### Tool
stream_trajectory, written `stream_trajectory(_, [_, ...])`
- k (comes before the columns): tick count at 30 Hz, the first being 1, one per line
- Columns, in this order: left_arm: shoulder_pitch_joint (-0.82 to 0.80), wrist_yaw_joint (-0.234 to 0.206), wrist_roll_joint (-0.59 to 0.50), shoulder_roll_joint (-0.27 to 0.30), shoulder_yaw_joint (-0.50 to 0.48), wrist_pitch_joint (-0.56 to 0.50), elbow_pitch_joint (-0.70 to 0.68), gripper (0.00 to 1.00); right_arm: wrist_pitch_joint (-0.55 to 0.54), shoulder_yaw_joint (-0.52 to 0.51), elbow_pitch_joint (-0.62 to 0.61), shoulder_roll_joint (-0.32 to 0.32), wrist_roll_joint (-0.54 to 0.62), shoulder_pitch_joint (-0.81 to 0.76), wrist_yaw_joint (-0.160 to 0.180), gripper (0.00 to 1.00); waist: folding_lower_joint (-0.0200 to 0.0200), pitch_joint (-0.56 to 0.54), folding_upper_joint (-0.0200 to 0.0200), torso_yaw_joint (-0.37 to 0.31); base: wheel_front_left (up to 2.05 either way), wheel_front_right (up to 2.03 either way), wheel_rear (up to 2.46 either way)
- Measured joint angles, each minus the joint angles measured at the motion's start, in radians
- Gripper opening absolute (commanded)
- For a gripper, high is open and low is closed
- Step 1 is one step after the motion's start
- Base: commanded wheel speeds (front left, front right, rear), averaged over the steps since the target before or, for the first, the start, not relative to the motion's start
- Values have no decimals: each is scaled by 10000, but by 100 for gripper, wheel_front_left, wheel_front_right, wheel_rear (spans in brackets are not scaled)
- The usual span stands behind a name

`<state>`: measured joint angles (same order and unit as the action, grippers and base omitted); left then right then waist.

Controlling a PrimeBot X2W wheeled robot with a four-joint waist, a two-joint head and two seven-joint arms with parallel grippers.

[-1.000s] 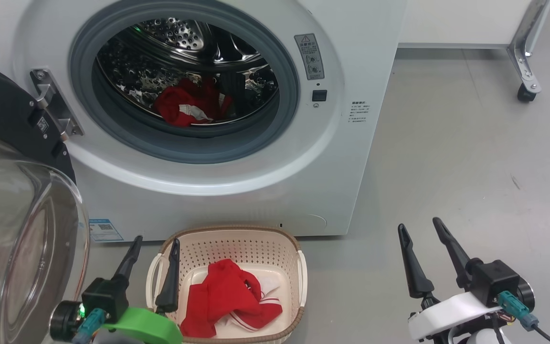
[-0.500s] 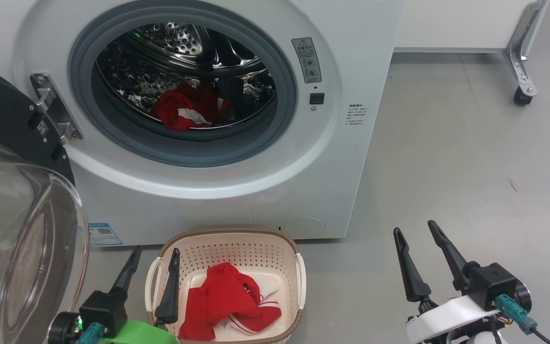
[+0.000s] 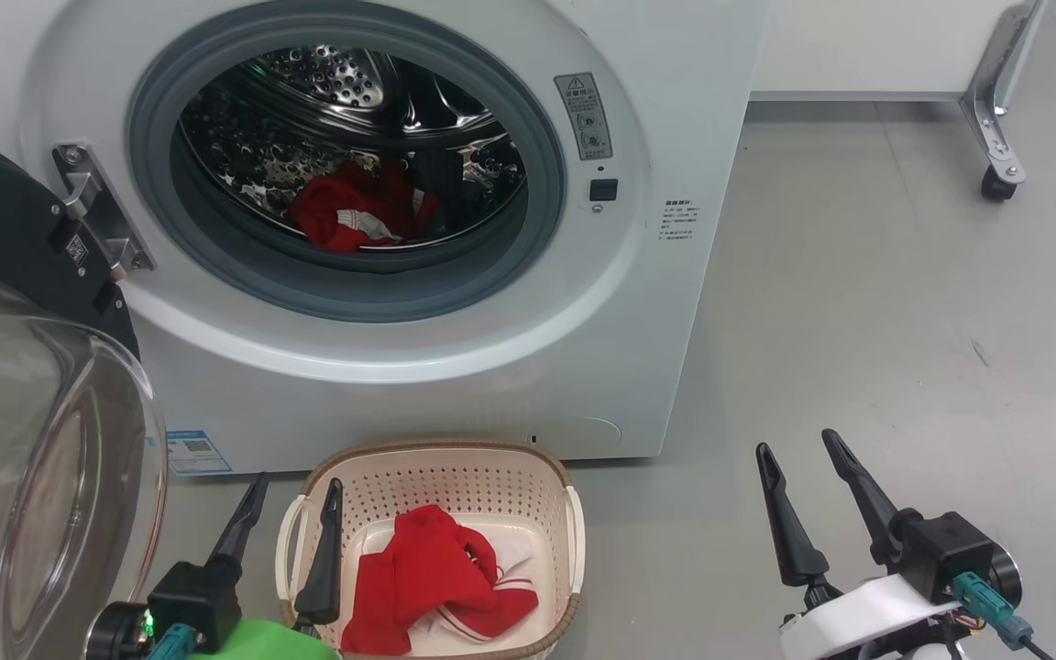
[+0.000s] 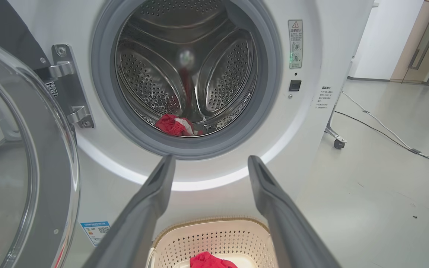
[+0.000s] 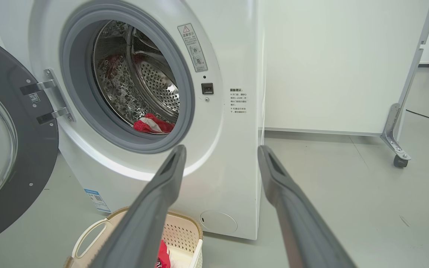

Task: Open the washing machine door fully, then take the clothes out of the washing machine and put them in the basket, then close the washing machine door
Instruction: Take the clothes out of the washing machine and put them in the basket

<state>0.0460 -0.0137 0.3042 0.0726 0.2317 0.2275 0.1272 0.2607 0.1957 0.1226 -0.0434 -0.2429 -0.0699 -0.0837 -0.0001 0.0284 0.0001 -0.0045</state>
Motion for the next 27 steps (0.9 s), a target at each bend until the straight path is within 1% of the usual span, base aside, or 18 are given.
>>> stream_trajectory(5, [9, -117, 0, 2, -8, -155, -286, 100, 0, 38, -198, 2, 46, 0, 0, 100, 0, 157, 0, -22, 0, 0, 0])
stream_trajectory(14, [-146, -119, 2, 10, 19, -435, -403, 100, 0, 88, -614, 4, 167, 122, -8, 100, 0, 863, 0, -138, 0, 0, 0])
stream_trajectory(22, [-1759, 161, 119, -2, 255, -1068, 65, 100, 0, 123, -1039, 0, 242, 569, -17, 100, 0, 1930, 0, -382, 0, 0, 0])
stream_trajectory(27, [-2815, 244, 500, -61, 84, -1517, 606, 100, 0, 224, -1241, -2, 240, 946, -33, 100, 0, 2605, 0, -554, 0, 0, 0])
